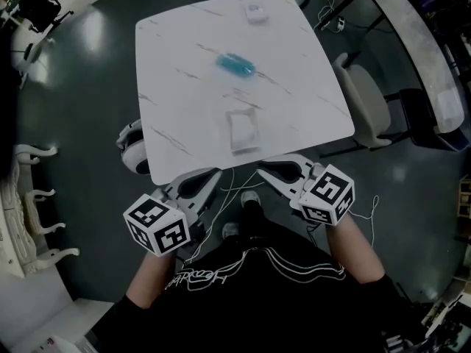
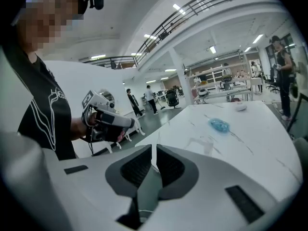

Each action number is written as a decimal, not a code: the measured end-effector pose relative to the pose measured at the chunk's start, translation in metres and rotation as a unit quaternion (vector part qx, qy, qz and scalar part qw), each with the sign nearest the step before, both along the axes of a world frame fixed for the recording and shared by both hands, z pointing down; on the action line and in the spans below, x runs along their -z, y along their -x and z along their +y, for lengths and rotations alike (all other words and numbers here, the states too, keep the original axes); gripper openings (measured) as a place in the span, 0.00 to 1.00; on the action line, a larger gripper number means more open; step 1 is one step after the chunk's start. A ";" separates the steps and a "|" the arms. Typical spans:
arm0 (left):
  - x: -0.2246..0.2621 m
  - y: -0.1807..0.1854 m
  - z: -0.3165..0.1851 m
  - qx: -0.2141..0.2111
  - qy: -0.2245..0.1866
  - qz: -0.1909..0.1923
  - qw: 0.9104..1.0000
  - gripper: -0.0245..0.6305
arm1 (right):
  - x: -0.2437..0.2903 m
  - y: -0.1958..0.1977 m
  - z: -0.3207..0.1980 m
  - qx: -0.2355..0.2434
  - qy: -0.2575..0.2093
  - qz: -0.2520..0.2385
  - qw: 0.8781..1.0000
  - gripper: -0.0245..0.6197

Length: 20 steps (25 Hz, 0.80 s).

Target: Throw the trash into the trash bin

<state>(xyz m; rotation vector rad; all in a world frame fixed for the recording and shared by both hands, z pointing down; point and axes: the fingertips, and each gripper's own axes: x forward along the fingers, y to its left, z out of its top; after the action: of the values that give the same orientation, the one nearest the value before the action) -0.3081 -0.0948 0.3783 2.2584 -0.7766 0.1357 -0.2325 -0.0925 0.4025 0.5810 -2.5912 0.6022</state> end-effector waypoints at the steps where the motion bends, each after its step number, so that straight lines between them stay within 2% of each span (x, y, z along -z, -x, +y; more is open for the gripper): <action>1: -0.003 0.002 -0.004 0.007 0.005 0.000 1.000 0.05 | -0.005 0.000 -0.006 0.008 -0.002 0.010 1.000 0.09; 4: -0.013 0.009 -0.016 0.028 0.021 0.003 0.999 0.05 | -0.020 0.005 -0.024 0.034 -0.006 0.035 0.999 0.11; 6: -0.017 0.011 -0.021 0.040 0.028 0.006 0.999 0.05 | -0.031 0.008 -0.031 0.054 -0.004 0.052 0.997 0.20; 9: -0.021 0.014 -0.026 0.055 0.033 0.007 0.998 0.05 | -0.050 0.013 -0.039 0.088 -0.015 0.100 0.991 0.26; 13: -0.030 0.020 -0.025 0.060 0.048 0.006 0.997 0.05 | -0.079 0.015 -0.048 0.119 -0.037 0.179 0.976 0.27; 20: -0.041 0.032 -0.018 0.080 0.066 0.009 0.995 0.05 | -0.116 0.023 -0.050 0.147 -0.030 0.233 0.961 0.26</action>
<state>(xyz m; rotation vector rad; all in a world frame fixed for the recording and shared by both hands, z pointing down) -0.3398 -0.1128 0.4195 2.0620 -0.9089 0.0864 -0.2554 -0.1424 0.5183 0.2980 -2.1916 0.2489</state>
